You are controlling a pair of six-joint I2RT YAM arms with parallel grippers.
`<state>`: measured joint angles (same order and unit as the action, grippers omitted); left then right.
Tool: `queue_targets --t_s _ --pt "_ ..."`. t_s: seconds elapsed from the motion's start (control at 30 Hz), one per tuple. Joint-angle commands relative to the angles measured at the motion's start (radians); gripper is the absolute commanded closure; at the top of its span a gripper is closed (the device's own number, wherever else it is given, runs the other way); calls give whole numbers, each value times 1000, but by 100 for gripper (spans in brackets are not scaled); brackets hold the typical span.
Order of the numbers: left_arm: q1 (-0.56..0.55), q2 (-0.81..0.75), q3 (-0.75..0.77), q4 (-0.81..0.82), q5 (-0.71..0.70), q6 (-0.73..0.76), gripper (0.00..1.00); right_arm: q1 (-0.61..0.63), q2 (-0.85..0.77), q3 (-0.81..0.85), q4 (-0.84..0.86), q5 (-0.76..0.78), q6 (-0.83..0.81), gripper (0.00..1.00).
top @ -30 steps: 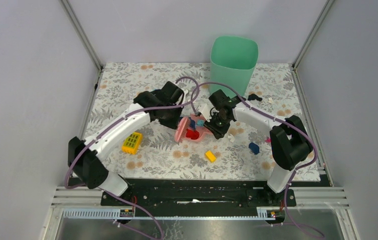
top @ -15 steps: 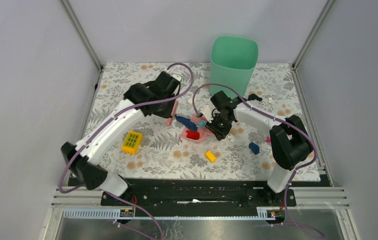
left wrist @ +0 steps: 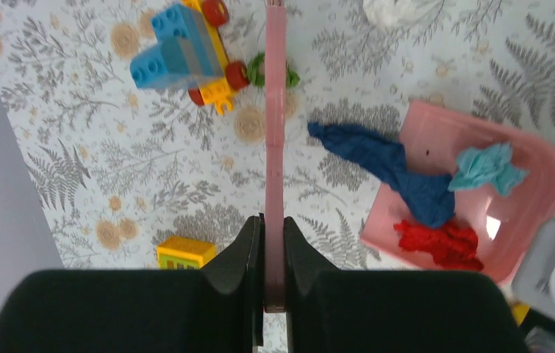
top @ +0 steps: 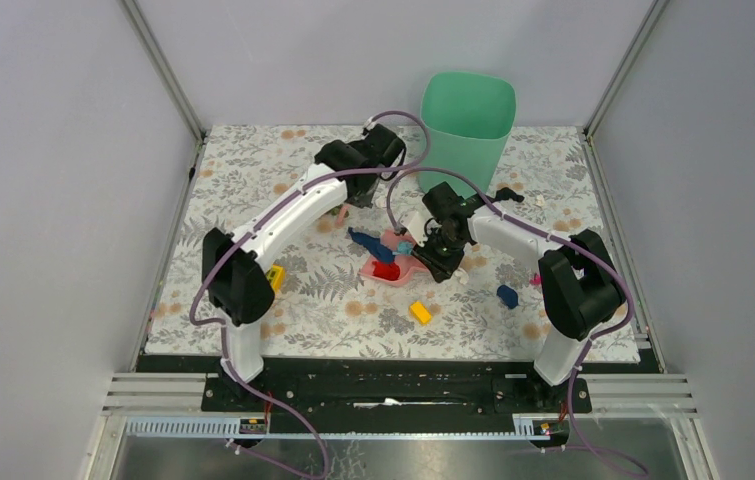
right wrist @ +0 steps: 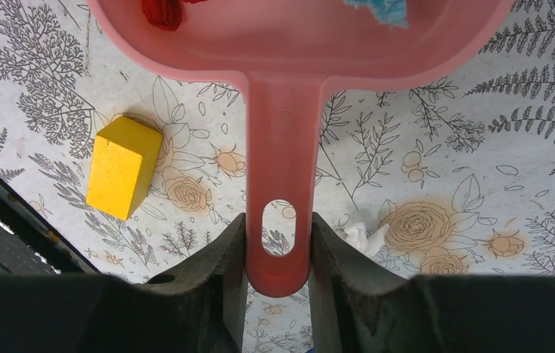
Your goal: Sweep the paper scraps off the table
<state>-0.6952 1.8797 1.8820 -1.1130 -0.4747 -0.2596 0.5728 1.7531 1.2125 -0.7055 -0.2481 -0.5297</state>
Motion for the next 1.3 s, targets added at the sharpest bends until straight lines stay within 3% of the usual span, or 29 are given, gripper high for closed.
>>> queue_targets --t_s 0.0,0.27,0.53,0.77,1.0,1.1,1.27 --pt "3 63 123 6 -92 30 96 -8 -30 -4 -18 -16 -1 100" --pt "9 191 173 -17 -198 57 95 -8 -20 -1 -17 -14 6 100" --pt "31 224 141 16 89 58 97 -8 -14 -5 -13 1 7 100" --pt "3 14 -50 10 336 3 97 -14 -5 -7 3 13 10 100" --pt "2 -239 -327 146 628 -51 97 -13 34 -4 12 13 10 100" --pt "2 -312 -380 198 647 -82 97 -14 48 -5 13 9 9 100" --pt "2 -364 -380 183 544 -92 97 -15 27 -25 31 13 7 100"
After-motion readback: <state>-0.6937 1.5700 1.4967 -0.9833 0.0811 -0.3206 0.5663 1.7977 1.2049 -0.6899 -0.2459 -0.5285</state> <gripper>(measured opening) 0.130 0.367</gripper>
